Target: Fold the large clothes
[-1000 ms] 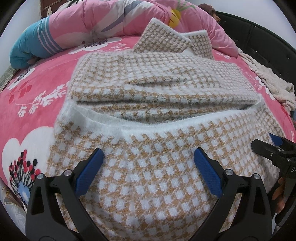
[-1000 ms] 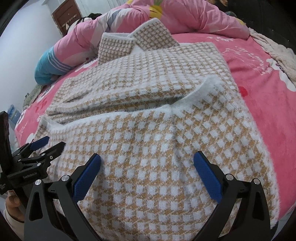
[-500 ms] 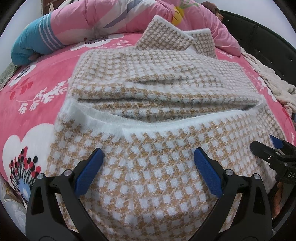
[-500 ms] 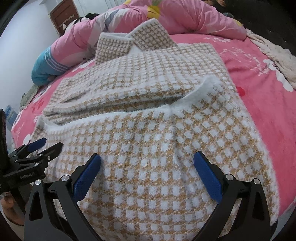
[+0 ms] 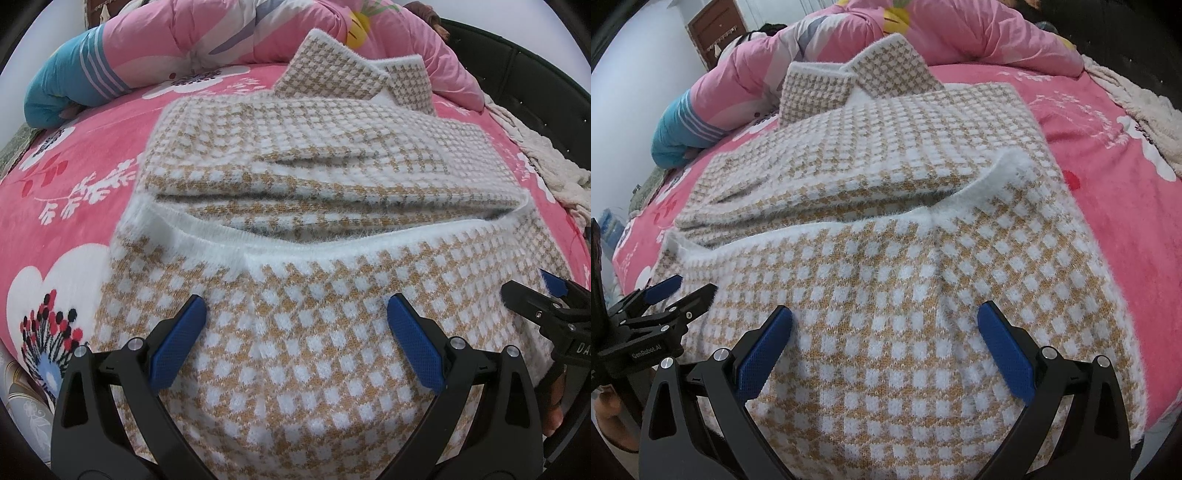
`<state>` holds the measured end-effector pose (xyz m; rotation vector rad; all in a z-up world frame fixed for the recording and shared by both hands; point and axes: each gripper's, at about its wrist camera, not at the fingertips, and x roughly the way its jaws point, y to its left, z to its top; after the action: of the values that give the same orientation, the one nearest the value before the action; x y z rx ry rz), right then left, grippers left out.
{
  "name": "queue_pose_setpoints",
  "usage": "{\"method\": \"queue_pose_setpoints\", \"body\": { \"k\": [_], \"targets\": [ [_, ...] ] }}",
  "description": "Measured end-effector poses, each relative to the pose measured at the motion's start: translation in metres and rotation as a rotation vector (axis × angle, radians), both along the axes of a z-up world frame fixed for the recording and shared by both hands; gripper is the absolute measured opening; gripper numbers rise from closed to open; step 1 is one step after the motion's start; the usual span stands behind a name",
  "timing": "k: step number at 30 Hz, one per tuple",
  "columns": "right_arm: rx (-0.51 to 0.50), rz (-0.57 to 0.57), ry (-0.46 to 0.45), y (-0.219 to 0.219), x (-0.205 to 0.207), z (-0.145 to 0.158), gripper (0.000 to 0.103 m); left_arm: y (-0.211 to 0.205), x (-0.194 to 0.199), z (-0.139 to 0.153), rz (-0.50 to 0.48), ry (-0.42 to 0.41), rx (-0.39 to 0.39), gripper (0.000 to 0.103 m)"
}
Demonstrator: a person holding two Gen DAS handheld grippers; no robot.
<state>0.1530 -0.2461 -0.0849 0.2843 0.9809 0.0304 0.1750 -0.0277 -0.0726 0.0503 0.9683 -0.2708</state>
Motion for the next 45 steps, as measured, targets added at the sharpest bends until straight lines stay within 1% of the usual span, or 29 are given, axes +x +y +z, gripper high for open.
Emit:
{"method": "queue_pose_setpoints", "body": {
  "k": [5, 18, 32, 45],
  "targets": [
    [0.013, -0.008, 0.007, -0.0012, 0.0006, -0.0006, 0.097, 0.0003, -0.0008, -0.0001, 0.0, 0.0, 0.0, 0.095],
    [0.007, -0.004, 0.002, -0.0007, 0.0006, 0.0002, 0.097, 0.0001, 0.0002, 0.0006, -0.001, 0.005, 0.0, 0.095],
    [0.007, 0.006, -0.023, -0.002, -0.0052, 0.0011, 0.097, 0.0004, 0.0, -0.001, -0.004, 0.009, 0.002, 0.095],
    [0.005, 0.005, -0.02, -0.0013, -0.0041, 0.0005, 0.097, -0.0001, -0.0003, -0.0013, -0.008, 0.017, 0.012, 0.096]
  ]
}}
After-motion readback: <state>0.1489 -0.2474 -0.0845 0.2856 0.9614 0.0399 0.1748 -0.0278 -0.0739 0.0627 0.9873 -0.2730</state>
